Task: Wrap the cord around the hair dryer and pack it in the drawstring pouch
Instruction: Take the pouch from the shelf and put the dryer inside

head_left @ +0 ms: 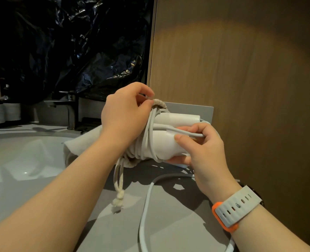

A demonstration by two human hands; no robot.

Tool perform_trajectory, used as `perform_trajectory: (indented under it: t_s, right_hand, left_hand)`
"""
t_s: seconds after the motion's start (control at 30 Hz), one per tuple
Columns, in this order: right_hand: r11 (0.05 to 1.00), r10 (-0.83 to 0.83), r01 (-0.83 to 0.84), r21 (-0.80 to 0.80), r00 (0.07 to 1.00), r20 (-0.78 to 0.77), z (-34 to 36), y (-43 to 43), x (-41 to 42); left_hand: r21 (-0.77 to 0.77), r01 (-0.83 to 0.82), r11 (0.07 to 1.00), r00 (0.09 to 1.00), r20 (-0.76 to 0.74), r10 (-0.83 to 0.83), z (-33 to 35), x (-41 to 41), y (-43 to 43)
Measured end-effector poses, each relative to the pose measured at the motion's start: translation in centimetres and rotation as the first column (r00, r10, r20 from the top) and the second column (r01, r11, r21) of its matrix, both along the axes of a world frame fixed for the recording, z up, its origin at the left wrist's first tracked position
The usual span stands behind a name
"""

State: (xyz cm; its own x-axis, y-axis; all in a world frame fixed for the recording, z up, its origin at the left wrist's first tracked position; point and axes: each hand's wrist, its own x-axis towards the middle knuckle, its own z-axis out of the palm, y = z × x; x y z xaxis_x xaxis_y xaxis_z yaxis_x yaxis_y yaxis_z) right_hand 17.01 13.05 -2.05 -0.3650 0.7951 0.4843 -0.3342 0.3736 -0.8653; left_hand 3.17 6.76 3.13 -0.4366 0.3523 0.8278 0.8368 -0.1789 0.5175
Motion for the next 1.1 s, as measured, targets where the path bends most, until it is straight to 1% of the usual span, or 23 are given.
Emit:
perform_trajectory:
  t_s: [0.13, 0.3, 0.4, 0.5, 0.6, 0.67, 0.73, 0.8, 0.87, 0.9, 0.93, 1.03, 1.1]
  right_hand:
    - [0.999, -0.041, 0.04, -0.02, 0.998, -0.038, -0.1, 0.3, 0.0]
    - [0.994, -0.109, 0.11, 0.004, 0.992, -0.07, 0.1, 0.4, 0.2]
    - [0.996, -0.091, 0.092, 0.019, 0.994, -0.065, 0.0, 0.4, 0.1]
    - [0.997, -0.078, 0.08, 0.02, 0.995, -0.056, -0.1, 0.4, 0.0]
    - [0.997, -0.073, 0.074, 0.025, 0.996, -0.051, -0.1, 0.4, 0.0]
    - [0.997, -0.066, 0.068, 0.028, 0.996, -0.052, 0.0, 0.4, 0.0]
    - [0.998, -0.058, 0.059, 0.019, 0.996, -0.062, 0.0, 0.4, 0.0]
    - [0.999, -0.044, 0.044, -0.004, 0.996, -0.08, 0.0, 0.4, 0.1]
    - [0.999, -0.04, 0.039, -0.01, 0.995, -0.091, 0.0, 0.4, 0.2]
    - [0.999, -0.044, 0.044, -0.002, 0.995, -0.089, 0.0, 0.4, 0.2]
    - [0.999, -0.047, 0.048, 0.009, 0.995, -0.084, 0.0, 0.4, 0.3]
    - [0.998, -0.047, 0.049, 0.031, 0.997, -0.068, 0.0, 0.4, 0.3]
    - [0.998, -0.051, 0.054, 0.041, 0.997, -0.053, 0.1, 0.5, 0.3]
  left_hand:
    - [0.008, 0.041, 0.999, 0.988, -0.147, -0.04, -0.6, 0.9, 0.1]
    - [0.032, 0.117, 0.993, 0.986, -0.122, -0.113, -0.8, 0.7, 0.2]
    - [0.055, 0.159, 0.986, 0.978, -0.142, -0.15, -1.0, 1.0, 0.8]
    - [0.052, 0.253, 0.966, 0.956, -0.165, -0.242, -1.1, 1.3, 1.4]
    - [0.044, 0.351, 0.935, 0.929, -0.14, -0.342, -1.0, 1.2, 1.5]
    - [0.033, 0.376, 0.926, 0.921, -0.124, -0.37, -1.0, 0.9, 1.4]
    - [0.008, 0.354, 0.935, 0.926, -0.142, -0.35, -0.9, 0.6, 1.4]
    - [-0.069, 0.275, 0.959, 0.939, -0.196, -0.283, -1.0, 0.4, 1.6]
    - [-0.208, 0.111, 0.972, 0.952, -0.26, -0.164, -1.4, 0.3, 1.7]
    - [-0.266, 0.034, 0.963, 0.951, -0.289, -0.113, -1.6, 0.2, 1.8]
    - [-0.298, -0.001, 0.955, 0.948, -0.304, -0.094, -1.7, 0.1, 1.9]
    - [-0.32, 0.01, 0.947, 0.945, -0.307, -0.113, -1.6, -0.2, 2.3]
    - [-0.309, -0.018, 0.951, 0.932, -0.348, -0.096, -1.4, -0.2, 2.4]
